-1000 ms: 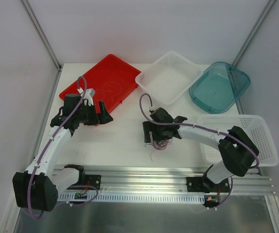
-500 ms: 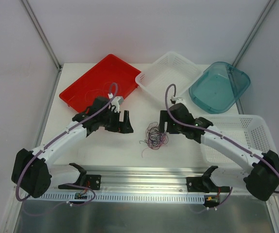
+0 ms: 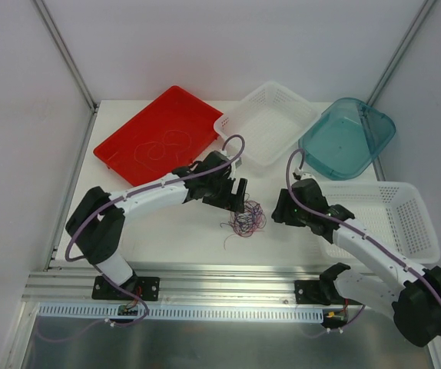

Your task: Untangle the cables

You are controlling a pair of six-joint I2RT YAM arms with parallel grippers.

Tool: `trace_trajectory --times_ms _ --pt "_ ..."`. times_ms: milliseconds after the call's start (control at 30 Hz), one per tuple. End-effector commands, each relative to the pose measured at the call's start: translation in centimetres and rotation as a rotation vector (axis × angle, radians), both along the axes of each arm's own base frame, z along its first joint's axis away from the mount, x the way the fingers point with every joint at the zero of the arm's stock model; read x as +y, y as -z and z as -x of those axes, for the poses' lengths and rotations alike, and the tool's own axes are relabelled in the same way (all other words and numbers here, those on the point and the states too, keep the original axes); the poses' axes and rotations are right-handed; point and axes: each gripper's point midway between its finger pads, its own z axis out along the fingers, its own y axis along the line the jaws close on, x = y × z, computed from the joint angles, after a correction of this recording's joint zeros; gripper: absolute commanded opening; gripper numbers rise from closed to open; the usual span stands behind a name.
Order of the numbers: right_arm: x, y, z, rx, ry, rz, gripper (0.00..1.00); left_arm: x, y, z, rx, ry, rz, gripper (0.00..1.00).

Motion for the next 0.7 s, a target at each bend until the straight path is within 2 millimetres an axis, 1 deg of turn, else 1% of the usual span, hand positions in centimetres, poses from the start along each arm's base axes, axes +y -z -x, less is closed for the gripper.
trace_trajectory --times_ms 0,33,67,133,167,233,267,367,400,467,567,600,667 --pt "2.1 -0.5 -1.2 -0.07 -0.091 -0.071 0.51 -1.2 0.4 -0.9 0.004 -0.038 -0.013 0.83" --pt "2.9 -0.3 -0.8 -0.058 -0.143 -0.095 0.5 -1.4 0.5 -0.9 0.008 -0.041 -0.013 0.83" --pt "3.2 0.3 -0.7 -0.043 -0.16 -0.097 0.49 -1.5 1.0 -0.9 0.018 -0.043 -0.023 0.82" --pt "3.8 0.6 -1.1 -0.052 -0.182 -0.112 0.46 -1.7 1.3 -0.9 0.025 -0.04 -0.025 0.82" --pt "4.0 1.3 -0.8 -0.037 -0.203 -0.116 0.45 -2.0 1.6 -0.8 0.031 -0.034 -0.028 0.82" --pt "4.8 1.2 -1.2 -0.058 -0.228 -0.14 0.43 -2.2 1.8 -0.8 0.036 -0.031 -0.03 0.82" --pt "4.9 1.6 -1.3 -0.052 -0.235 -0.138 0.43 -2.2 2.2 -0.7 0.043 -0.032 -0.039 0.81" --pt "5.2 1.8 -1.8 -0.072 -0.248 -0.139 0.42 -2.4 2.7 -0.6 0.055 -0.03 -0.047 0.81" --pt "5.2 2.2 -1.7 -0.059 -0.25 -0.132 0.42 -2.3 3.0 -0.6 0.059 -0.033 -0.05 0.81" --pt "5.6 2.1 -2.1 -0.075 -0.26 -0.141 0.41 -2.5 3.6 -0.5 0.074 -0.029 -0.058 0.8" --pt "5.3 2.9 -2.2 -0.06 -0.254 -0.122 0.37 -2.4 4.3 -0.4 0.088 -0.033 -0.071 0.79" --pt "5.3 2.9 -2.3 -0.059 -0.253 -0.12 0.31 -2.3 4.5 -0.4 0.093 -0.035 -0.076 0.79" --pt "5.3 2.7 -2.2 -0.065 -0.252 -0.122 0.25 -2.1 5.1 -0.4 0.098 -0.045 -0.092 0.77"
